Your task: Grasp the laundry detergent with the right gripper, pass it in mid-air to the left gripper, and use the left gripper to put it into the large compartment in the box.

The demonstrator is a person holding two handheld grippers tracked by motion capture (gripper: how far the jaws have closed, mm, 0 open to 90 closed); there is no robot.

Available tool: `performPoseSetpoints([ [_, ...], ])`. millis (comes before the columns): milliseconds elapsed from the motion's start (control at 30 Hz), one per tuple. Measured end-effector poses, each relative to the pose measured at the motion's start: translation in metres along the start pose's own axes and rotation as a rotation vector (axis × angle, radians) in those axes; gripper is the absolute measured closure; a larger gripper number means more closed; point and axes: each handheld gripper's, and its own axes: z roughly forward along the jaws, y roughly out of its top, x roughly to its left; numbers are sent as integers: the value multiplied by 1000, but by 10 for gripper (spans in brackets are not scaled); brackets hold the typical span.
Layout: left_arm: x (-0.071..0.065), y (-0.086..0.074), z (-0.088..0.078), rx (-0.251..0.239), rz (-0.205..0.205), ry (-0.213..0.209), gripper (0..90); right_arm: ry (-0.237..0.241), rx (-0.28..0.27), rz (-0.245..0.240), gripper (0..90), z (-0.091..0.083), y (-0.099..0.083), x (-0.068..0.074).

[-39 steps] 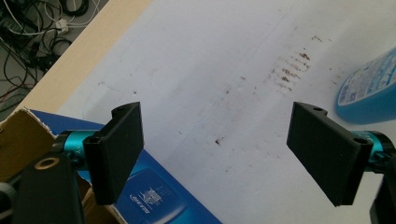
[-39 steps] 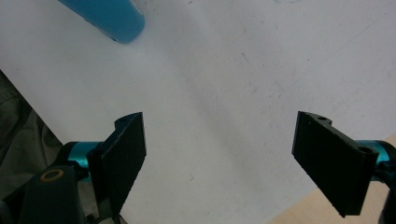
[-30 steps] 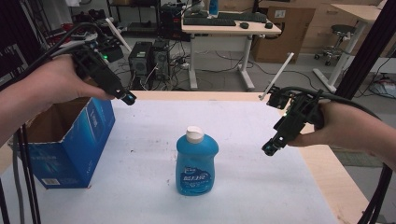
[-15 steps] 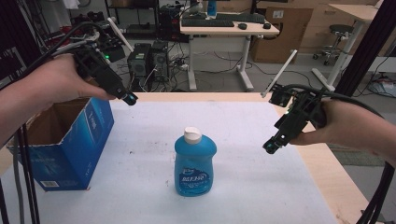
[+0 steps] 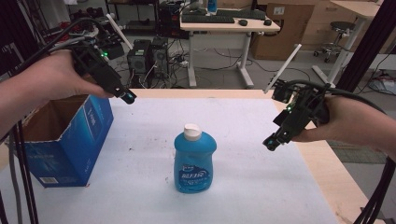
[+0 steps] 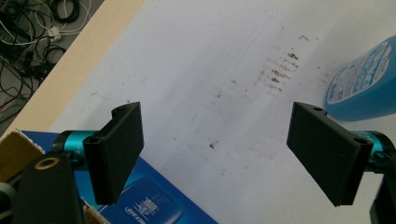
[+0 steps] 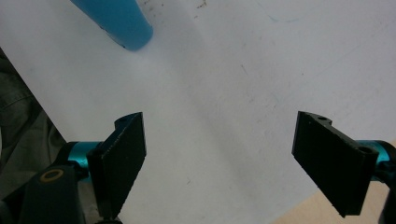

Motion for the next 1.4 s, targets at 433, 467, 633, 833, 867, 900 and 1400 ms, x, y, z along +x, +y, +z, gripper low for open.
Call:
performPoseSetpoints([
  [433,0,-3,-4,-15,12,-18,190,96,-136,-145,169,1,9,6],
  [467,0,-3,-4,-13,14,-18,190,102,-150,-154,168,2,10,7],
  [633,0,-4,-4,-9,16,-24,190,146,-194,-203,168,10,17,9],
  [833,0,-4,-5,-4,15,-26,190,174,-226,-251,169,25,25,12],
  [867,0,-4,-5,-4,16,-27,190,180,-232,-262,169,28,27,12],
  [900,0,-4,-5,-4,16,-26,190,186,-233,-269,169,30,29,13],
  [1400,1,-3,-6,-1,18,-30,189,274,-245,-364,169,68,51,31],
])
